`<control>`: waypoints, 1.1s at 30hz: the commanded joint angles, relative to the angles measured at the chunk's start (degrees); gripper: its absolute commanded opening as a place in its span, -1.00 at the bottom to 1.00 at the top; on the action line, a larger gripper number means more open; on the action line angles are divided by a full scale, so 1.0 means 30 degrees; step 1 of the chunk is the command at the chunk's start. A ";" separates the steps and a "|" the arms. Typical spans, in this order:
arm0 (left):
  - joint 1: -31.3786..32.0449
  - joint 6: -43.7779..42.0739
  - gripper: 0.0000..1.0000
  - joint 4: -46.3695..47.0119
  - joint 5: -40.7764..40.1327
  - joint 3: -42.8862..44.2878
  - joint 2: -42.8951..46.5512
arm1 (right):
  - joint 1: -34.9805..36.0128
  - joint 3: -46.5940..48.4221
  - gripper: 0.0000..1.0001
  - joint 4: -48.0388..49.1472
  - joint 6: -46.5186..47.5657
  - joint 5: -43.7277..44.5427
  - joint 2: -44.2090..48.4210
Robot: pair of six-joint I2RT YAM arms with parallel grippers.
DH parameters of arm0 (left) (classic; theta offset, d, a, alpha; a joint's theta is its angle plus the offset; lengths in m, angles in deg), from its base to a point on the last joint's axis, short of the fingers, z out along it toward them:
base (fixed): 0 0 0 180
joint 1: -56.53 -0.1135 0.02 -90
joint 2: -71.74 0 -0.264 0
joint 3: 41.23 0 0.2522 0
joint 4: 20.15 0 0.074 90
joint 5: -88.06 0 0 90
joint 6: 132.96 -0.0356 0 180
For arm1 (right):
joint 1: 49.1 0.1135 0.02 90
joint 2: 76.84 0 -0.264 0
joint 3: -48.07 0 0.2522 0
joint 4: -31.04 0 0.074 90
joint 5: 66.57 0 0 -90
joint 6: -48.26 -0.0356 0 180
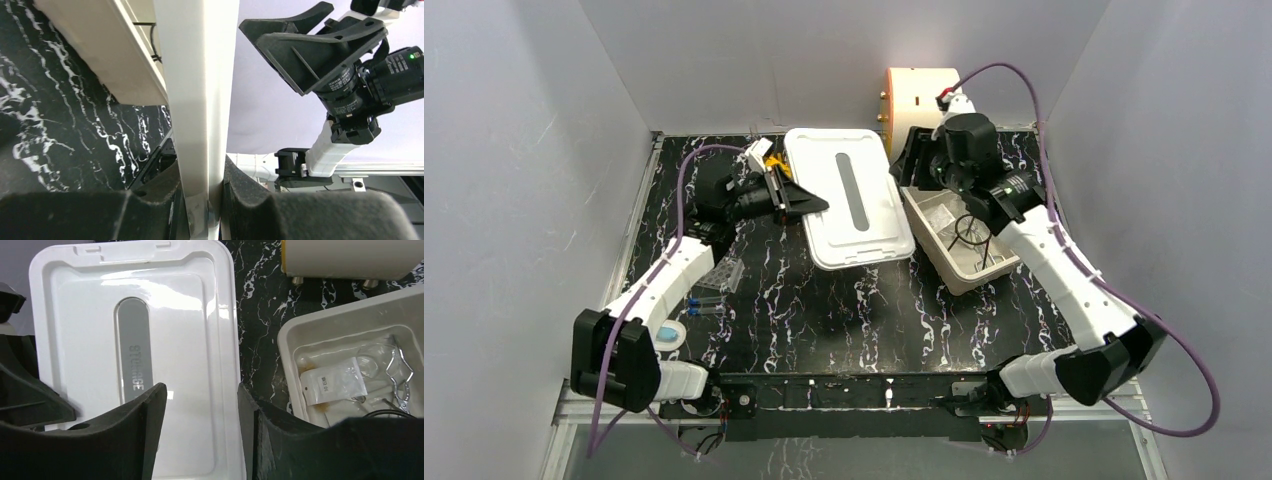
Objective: Organize the chemistry lab equipment
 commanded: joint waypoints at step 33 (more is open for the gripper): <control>1.1736 0.5074 -0.87 0.6633 -1.3080 1.1759 -1.4183 | -0.2718 -0.1672 0.20 -0.6283 0.0453 1.0433 0.3116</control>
